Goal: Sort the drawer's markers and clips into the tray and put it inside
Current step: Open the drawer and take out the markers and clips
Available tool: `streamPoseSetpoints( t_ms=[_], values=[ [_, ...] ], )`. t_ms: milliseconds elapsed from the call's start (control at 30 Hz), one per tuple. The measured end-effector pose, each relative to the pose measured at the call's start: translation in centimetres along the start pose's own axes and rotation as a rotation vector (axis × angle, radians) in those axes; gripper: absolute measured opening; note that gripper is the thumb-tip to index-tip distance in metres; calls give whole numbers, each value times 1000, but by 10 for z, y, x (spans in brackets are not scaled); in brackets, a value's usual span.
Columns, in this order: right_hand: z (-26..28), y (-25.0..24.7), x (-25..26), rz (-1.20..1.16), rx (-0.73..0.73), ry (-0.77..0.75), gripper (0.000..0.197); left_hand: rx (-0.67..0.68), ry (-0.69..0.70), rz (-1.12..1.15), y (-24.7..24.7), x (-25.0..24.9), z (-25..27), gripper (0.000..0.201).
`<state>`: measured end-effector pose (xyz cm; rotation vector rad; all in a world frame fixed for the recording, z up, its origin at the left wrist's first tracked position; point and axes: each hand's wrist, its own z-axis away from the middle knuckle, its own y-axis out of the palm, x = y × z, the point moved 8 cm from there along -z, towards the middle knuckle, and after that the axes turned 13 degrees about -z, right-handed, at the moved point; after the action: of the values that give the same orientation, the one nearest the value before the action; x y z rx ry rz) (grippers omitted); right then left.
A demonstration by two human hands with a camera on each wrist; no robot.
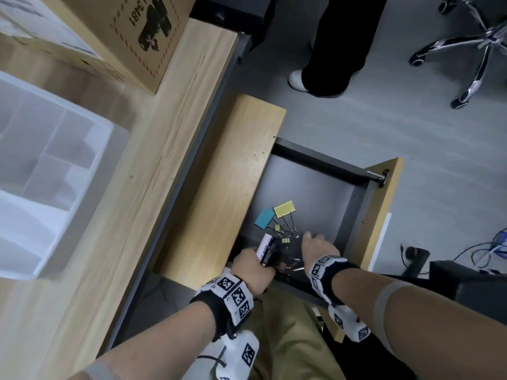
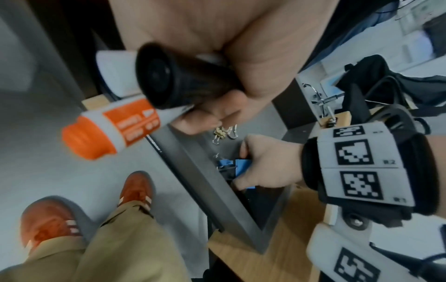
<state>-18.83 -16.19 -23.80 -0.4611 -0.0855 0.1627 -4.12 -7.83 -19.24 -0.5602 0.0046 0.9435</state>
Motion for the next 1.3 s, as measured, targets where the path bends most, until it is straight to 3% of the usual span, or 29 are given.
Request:
streamPoseSetpoints(
  t_ms=[200,300,467,567,667,767,900,967,1033,1100,1167,1300],
  values=[
    [10,-25,6,150,60,-116,54,44,-9,45,12,24,11,36],
    [10,-48,15,154,76,-207,44,24,3,109,11,29,11,43],
    [7,-96,54,-31,-162,-558,28,30,-53,243,11,33,6,41],
    [4,-96,84,9,-260,-697,23,30,-83,316,14,35,6,35],
    [-14,-75,94,165,-226,-630,48,57,-103,333,19,39,4,35],
    [-22,-65,93,171,-215,-588,72,49,-133,313,19,38,2,26],
    [-21,-50,86,365,-145,-568,127,-2,-181,265,10,25,-6,19],
    [-20,-42,80,415,-79,-538,140,-27,-189,201,0,17,-13,22],
    [-15,-30,73,388,-55,-491,134,8,-202,166,-3,10,-18,17],
    [-10,-17,66,291,-134,-448,108,52,-221,174,-4,5,-23,12],
    [-6,-3,60,183,-201,-414,87,98,-213,135,-2,1,-31,26],
    [-12,17,57,73,-155,-371,76,123,-209,120,0,-6,-42,42]
  ],
)
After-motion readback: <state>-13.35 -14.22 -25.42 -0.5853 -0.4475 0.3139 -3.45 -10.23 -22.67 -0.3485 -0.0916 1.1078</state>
